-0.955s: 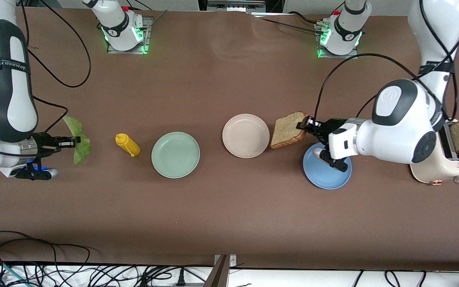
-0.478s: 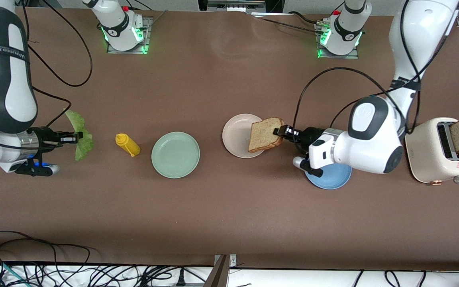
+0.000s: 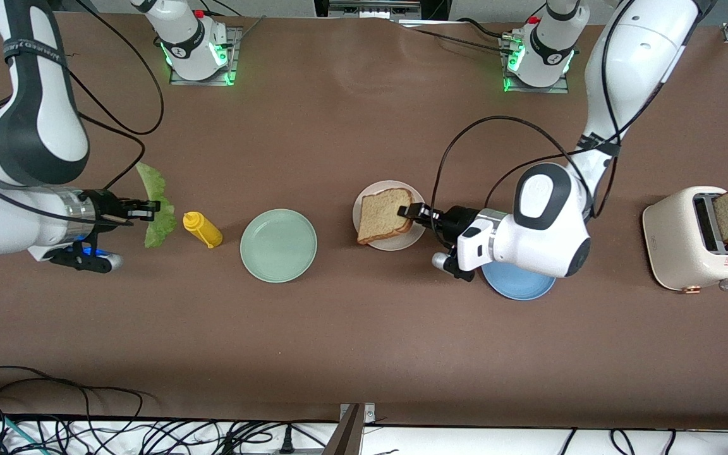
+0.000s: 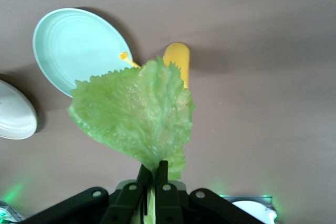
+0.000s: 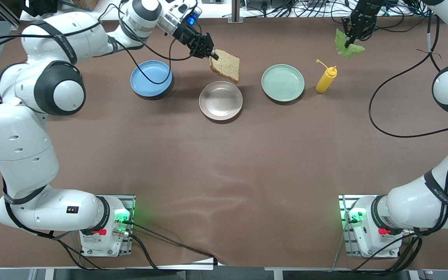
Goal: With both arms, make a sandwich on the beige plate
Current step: 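Lift the bread slice from the toaster and carry it to the beige plate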
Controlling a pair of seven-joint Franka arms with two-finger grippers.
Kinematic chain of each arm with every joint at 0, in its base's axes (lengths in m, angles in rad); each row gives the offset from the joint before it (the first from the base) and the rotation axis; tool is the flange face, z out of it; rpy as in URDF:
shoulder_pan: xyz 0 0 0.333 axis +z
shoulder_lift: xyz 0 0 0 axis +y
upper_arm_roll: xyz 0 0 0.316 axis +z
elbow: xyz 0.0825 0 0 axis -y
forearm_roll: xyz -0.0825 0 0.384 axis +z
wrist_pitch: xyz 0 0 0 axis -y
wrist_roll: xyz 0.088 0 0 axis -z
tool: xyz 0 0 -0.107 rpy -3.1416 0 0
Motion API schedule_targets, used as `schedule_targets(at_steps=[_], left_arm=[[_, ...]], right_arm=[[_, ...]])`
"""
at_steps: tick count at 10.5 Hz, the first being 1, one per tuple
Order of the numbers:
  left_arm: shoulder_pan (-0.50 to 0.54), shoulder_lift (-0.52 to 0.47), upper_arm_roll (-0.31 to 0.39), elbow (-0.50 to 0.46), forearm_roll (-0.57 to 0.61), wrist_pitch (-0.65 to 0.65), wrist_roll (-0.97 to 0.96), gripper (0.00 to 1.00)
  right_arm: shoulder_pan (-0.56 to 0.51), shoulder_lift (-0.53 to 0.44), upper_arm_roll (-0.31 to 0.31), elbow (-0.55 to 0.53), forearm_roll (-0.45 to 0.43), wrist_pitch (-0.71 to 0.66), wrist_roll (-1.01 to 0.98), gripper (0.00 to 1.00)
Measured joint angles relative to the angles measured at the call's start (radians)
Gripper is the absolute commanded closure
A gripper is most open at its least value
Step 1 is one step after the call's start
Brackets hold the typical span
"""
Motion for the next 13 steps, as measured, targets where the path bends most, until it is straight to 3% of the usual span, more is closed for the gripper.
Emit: schedule_targets(at_steps=[2,5,9,10,12,13], left_arm=[[-0.019,0.047,0.001,-0.02,-0.017,0.028,0.072,1.0],[0.027,0.073,0.016,-0.147,-0.018,0.029,0.299,1.0],[0.049,0.09,0.015,-0.21,-0.018,0.03,0.407,1.0],[0.049,0.106,0.015,-0.211,-0.019,0.031,0.424,0.96],[0.051,0.127,0.016,-0.211,-0.031,0.039,0.44,0.0],[0.057,0.127,0.017,-0.208,-0.031,0.042,0.44,0.0]], right_arm=[[0.001,-0.007,0.062,0.0,0.0,0.0,0.112,1.0],[0.003,-0.008,0.144,0.0,0.0,0.004,0.254,1.0],[0.006,-0.008,0.199,0.0,0.0,0.037,0.362,1.0],[0.011,-0.008,0.202,0.0,0.0,0.049,0.381,1.0],[0.03,-0.008,0.204,0.0,0.0,0.075,0.422,1.0],[0.043,-0.008,0.205,0.0,0.0,0.087,0.442,1.0]])
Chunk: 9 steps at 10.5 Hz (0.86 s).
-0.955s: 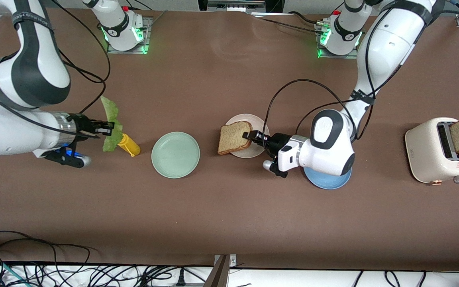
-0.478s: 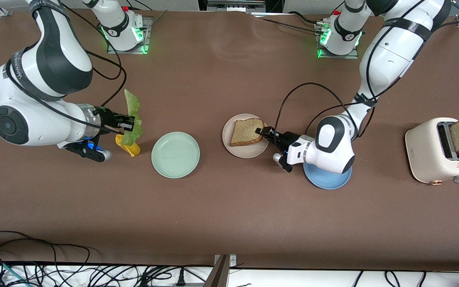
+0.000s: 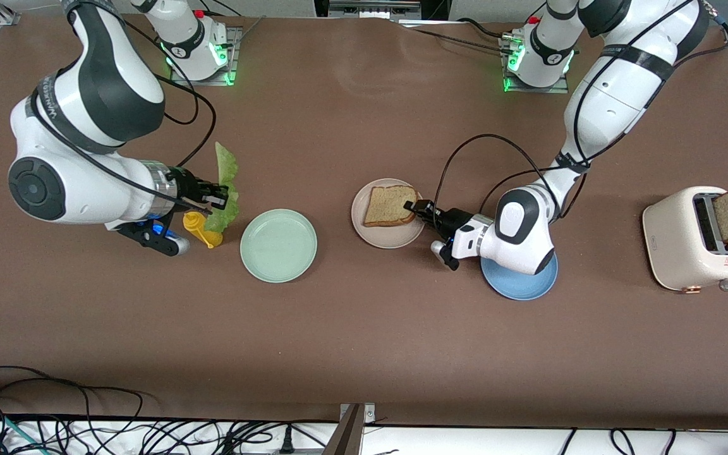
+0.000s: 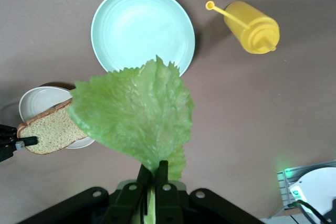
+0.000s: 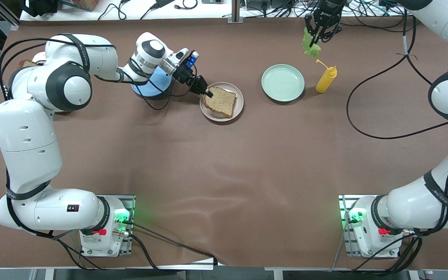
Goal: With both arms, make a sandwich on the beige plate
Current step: 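Lift the bread slice from the toaster and carry it to the beige plate, then lay the bread on the beige plate and withdraw the left gripper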
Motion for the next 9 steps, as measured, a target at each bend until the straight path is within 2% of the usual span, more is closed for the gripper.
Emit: schedule_targets(at_steps=[3,5,9], left_arm=[[0.034,-0.014,0.015,0.027,0.033,0.001,0.004,0.0],[0.054,-0.058,0.024,0.047,0.16,-0.001,-0.014,0.0],[0.068,-0.222,0.026,0.053,0.425,-0.028,-0.229,0.0]], right_arm=[[0.028,0.0,0.001,0.0,0.0,0.036,0.055,1.0],[0.059,0.0,0.002,0.0,0.0,0.075,0.112,1.0],[0.121,0.003,0.002,0.0,-0.001,0.141,0.218,1.0]])
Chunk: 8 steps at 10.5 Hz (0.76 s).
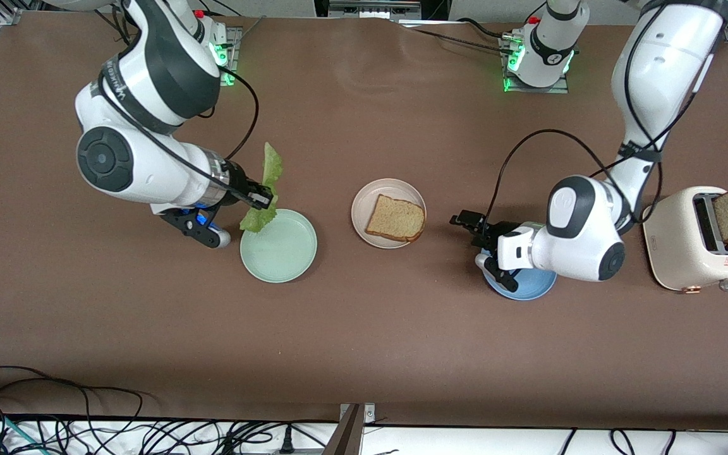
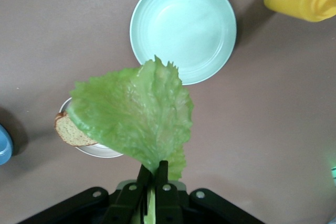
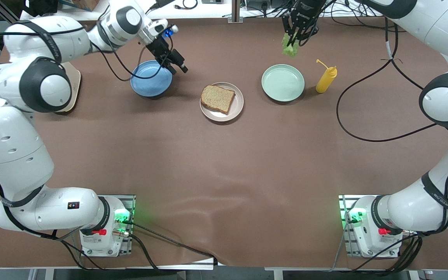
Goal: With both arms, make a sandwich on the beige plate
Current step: 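Lay the bread on the beige plate and withdraw the left gripper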
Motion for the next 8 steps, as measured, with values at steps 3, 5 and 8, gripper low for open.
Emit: schedule_targets(at_steps=[3,5,8], left_arm=[[0.007,-0.104,0.013,0.004,0.154,-0.033,-0.102,0.0],[0.016,-0.152,0.022,0.035,0.225,-0.112,-0.158,0.0],[0.022,-0.216,0.022,0.099,0.342,-0.218,-0.243,0.0]], right_arm=[[0.06,0.016,0.0,-0.002,-0.03,0.07,0.095,1.0],[0.098,0.038,0.0,-0.003,-0.053,0.12,0.148,1.0],[0.141,0.075,0.0,-0.003,-0.084,0.202,0.219,1.0]])
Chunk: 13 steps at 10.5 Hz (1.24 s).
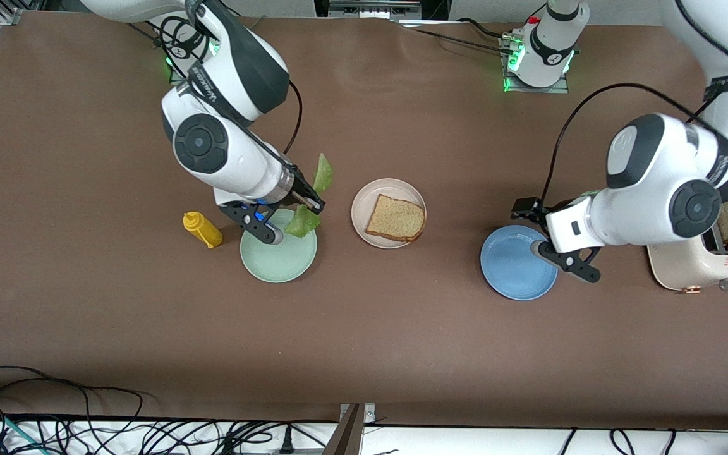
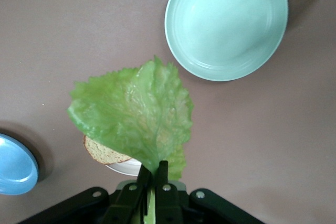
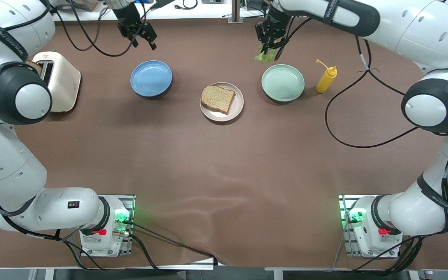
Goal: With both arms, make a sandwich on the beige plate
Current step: 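Lay the bread on the beige plate and withdraw the left gripper, then lower the lettuce onto the bread with the right gripper and release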
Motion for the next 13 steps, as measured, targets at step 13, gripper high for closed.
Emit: schedule_targets(at_steps=[13], left_arm=[[0.007,-0.176,0.029,0.006,0.086,-0.022,-0.123,0.0]], right_arm=[[0.28,0.242,-0.06,-0.006,-0.171,0.466,0.364,1.0]])
